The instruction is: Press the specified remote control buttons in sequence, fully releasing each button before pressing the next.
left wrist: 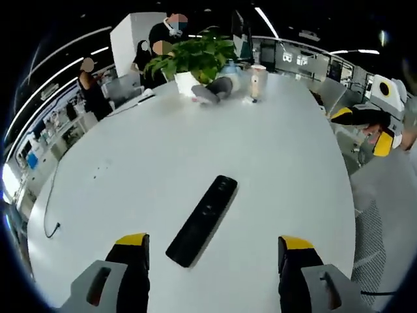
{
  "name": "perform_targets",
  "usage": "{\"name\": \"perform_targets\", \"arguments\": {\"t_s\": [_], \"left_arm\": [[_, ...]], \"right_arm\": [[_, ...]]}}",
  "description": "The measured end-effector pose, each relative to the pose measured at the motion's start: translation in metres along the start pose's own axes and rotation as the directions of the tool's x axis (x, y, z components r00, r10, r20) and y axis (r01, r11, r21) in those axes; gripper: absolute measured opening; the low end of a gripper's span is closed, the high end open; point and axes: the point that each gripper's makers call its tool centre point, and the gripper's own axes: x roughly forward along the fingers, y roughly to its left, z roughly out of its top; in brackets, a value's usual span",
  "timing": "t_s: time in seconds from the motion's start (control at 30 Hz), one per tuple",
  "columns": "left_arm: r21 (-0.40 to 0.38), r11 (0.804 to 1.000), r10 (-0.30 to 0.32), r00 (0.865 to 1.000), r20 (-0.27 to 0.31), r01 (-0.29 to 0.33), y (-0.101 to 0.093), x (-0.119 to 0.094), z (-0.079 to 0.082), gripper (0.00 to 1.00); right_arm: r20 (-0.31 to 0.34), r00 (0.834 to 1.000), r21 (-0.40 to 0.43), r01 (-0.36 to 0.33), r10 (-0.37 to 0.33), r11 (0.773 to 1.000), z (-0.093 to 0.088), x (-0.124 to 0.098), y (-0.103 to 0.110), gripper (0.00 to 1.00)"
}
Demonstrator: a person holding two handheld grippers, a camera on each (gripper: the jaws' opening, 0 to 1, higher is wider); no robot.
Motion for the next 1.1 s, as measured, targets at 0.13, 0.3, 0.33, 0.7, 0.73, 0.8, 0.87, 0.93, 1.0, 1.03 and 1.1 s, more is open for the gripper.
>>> {"name": "perform_targets", "arguments": {"t_s": [0.13,0.3,0.33,0.7,0.73,0.8,0.87,0.93,1.0,1.03,1.1], "left_arm": [[0.013,1.000,-0.002,1.000,-0.015,0.002,0.003,0.003,-0.001,0.78],[0.016,1.000,-0.014,1.000,-0.023,0.014,0.003,0.005,-0.003,0.78],[0.017,1.000,-0.014,1.000,-0.025,0.014,0.003,0.005,-0.003,0.78],[-0.023,1.000,-0.021,0.998,-0.056,0.019,0.011,0.014,-0.009,0.74],[-0.020,1.000,-0.022,0.998,-0.062,0.021,0.011,0.015,-0.010,0.73],[-0.010,1.000,-0.027,0.996,-0.080,0.027,0.011,0.018,-0.013,0.72],[0.012,0.999,-0.034,0.994,-0.105,0.036,0.011,0.021,-0.017,0.72],[0.023,0.999,-0.039,0.992,-0.121,0.043,0.011,0.023,-0.019,0.71],[0.029,0.998,-0.045,0.989,-0.138,0.049,0.011,0.026,-0.021,0.70],[0.033,0.998,-0.047,0.989,-0.141,0.052,0.010,0.026,-0.021,0.70],[0.036,0.998,-0.054,0.988,-0.144,0.059,0.009,0.027,-0.020,0.70]], "right_arm": [[-0.003,1.000,0.000,0.001,-0.001,1.000,-0.001,0.000,-0.001,0.52],[-0.006,1.000,0.003,0.002,-0.002,1.000,-0.002,0.001,-0.001,0.52],[-0.007,1.000,0.002,0.001,-0.001,1.000,-0.002,0.001,-0.001,0.52],[-0.027,1.000,-0.005,-0.012,0.012,1.000,-0.005,0.002,0.002,0.51],[-0.029,1.000,-0.006,-0.012,0.012,1.000,-0.005,0.003,0.002,0.51],[-0.033,0.999,-0.007,-0.014,0.013,1.000,-0.006,0.003,0.002,0.51],[-0.035,0.999,-0.006,-0.014,0.014,1.000,-0.006,0.003,0.002,0.51],[-0.036,0.999,-0.002,-0.015,0.014,1.000,-0.007,0.003,0.002,0.51],[-0.039,0.999,-0.001,-0.015,0.015,1.000,-0.007,0.003,0.002,0.51],[-0.039,0.999,-0.001,-0.016,0.016,1.000,-0.007,0.003,0.003,0.51],[-0.042,0.999,-0.002,-0.017,0.017,1.000,-0.008,0.003,0.003,0.51]]}}
